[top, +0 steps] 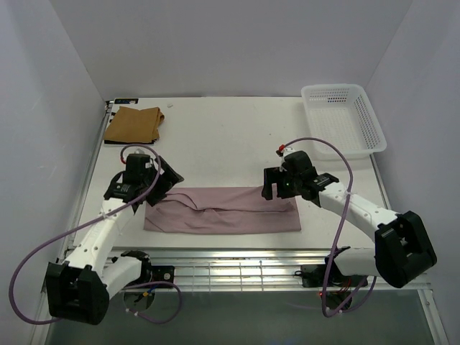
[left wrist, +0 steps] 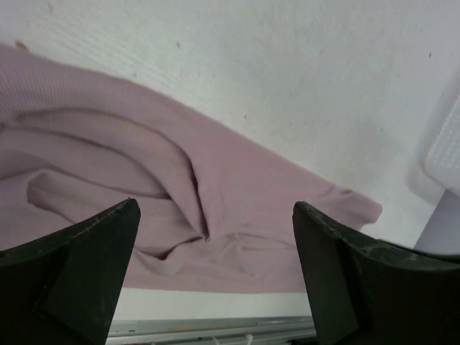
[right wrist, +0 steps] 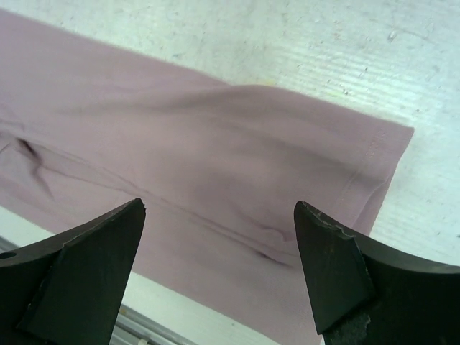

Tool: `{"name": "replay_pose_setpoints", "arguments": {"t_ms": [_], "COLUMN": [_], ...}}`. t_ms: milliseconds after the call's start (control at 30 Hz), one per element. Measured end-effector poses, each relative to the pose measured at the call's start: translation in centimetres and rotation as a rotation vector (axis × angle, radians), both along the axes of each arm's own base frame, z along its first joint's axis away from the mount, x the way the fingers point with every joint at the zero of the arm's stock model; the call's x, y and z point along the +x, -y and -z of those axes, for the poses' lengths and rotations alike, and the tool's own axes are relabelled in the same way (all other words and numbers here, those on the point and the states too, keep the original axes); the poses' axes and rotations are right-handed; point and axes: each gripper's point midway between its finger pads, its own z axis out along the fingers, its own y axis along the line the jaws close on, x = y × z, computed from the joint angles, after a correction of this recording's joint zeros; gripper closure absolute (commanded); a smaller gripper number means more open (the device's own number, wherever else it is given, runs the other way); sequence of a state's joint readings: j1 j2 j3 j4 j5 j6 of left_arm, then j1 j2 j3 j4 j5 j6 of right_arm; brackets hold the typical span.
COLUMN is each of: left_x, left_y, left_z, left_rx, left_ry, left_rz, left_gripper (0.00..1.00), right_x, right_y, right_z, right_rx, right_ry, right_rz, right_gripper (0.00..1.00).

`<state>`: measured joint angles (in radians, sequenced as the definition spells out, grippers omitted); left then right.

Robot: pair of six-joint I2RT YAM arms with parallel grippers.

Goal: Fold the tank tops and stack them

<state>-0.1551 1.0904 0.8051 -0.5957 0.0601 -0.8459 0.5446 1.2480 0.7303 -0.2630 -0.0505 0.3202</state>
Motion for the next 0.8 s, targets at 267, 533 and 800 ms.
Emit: {"name": "replay_pose_setpoints", "arguments": {"t_ms": [267, 533, 800], "left_x": [-8.0, -3.9, 6.3], "left_y": [1.4, 2.1, 3.7], "left_z": [9.1, 10.4, 10.2], "left_rx": [-0.060, -0.071, -0.062], "left_ry": [-0.254, -0.297, -0.284], "left_rz": [0.017, -0.033, -0.020], "left_gripper": [0.02, 0.02, 0.02], "right_x": [1.8, 1.3, -1.3], "right_y": [0.4, 0.6, 0.2], "right_z": [3.7, 5.8, 5.4], "right_rx": [-0.119, -0.145, -0.013], "right_ry": [-0.073, -0.123, -0.109], "right_rz": [0.033, 0.031, 0.086], "right_gripper": [0.10, 0.10, 0.10]}}
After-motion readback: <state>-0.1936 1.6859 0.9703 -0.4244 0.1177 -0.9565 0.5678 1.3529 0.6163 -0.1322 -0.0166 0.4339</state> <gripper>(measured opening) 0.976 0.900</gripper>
